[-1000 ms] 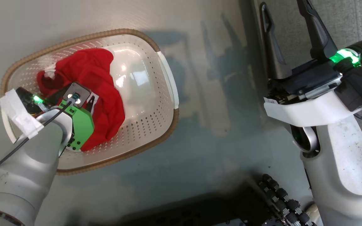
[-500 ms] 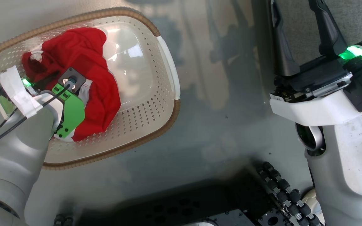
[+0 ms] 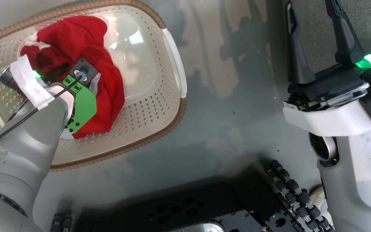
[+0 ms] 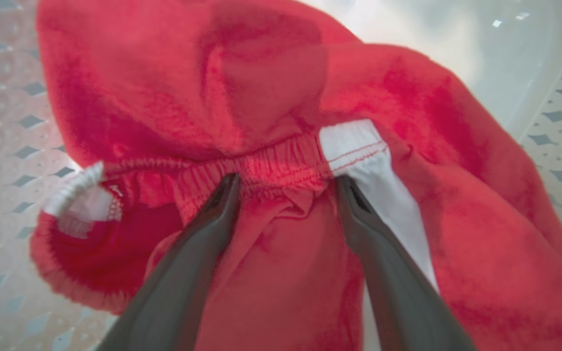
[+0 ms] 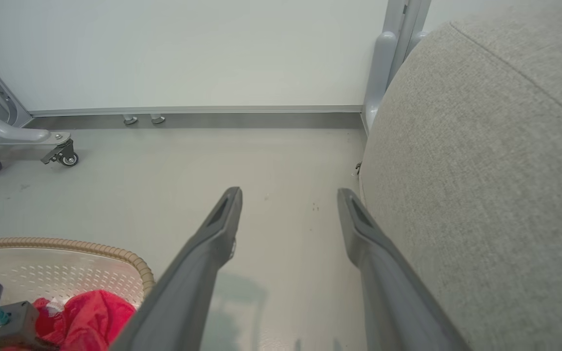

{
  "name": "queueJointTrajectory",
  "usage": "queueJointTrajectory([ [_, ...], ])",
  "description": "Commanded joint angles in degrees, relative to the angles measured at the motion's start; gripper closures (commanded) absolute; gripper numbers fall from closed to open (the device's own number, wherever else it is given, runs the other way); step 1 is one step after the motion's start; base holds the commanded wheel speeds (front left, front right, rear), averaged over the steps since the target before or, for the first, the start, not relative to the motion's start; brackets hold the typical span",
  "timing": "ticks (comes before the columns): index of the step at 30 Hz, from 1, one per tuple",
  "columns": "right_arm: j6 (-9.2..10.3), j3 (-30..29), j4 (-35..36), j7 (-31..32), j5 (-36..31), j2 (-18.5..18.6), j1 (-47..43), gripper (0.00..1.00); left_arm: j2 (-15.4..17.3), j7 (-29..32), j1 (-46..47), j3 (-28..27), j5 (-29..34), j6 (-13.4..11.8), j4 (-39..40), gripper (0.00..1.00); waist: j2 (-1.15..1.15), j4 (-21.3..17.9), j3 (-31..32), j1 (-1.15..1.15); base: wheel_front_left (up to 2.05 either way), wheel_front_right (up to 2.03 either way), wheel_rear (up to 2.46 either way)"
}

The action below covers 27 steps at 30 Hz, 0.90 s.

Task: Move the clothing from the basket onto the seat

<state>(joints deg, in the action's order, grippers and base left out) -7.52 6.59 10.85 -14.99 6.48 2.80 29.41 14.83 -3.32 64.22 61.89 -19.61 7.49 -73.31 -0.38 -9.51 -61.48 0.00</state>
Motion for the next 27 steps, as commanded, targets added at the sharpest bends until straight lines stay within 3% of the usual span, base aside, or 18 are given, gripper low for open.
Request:
queueJointTrajectory([
  [1, 0.06, -0.2, 0.4, -0.2, -0.5, 0.1, -0.8, 0.00, -0.1, 0.7, 0.7, 0.5, -0.5, 0.0, -0.2, 0.00, 0.38, 0.0, -0.2, 0.00, 0.00, 0.00, 0.00],
  [4, 0.06, -0.4, 0.5, -0.2, -0.5, 0.1, -1.1, 0.00, 0.0, 0.9, 0.8, 1.7, -1.0, 0.0, -0.2, 1.00, 0.38, 0.0, -0.3, 0.00, 0.00, 0.00, 0.00],
  [16, 0.06, -0.9, -0.8, -0.2, 0.0, 0.1, 0.0, 0.00, -0.8, -2.9, 1.7, 5.3, -3.7, 0.0, 0.4, 1.00, 0.38, 1.0, 2.1, 0.00, 0.00, 0.00, 0.00],
  [27, 0.06, -1.6, -3.2, -0.2, 0.7, 0.1, -1.3, 0.00, -3.8, -9.2, 0.5, 8.2, -6.3, 0.0, 2.4, 1.00, 0.38, 2.7, 9.6, 0.00, 0.00, 0.00, 0.00],
])
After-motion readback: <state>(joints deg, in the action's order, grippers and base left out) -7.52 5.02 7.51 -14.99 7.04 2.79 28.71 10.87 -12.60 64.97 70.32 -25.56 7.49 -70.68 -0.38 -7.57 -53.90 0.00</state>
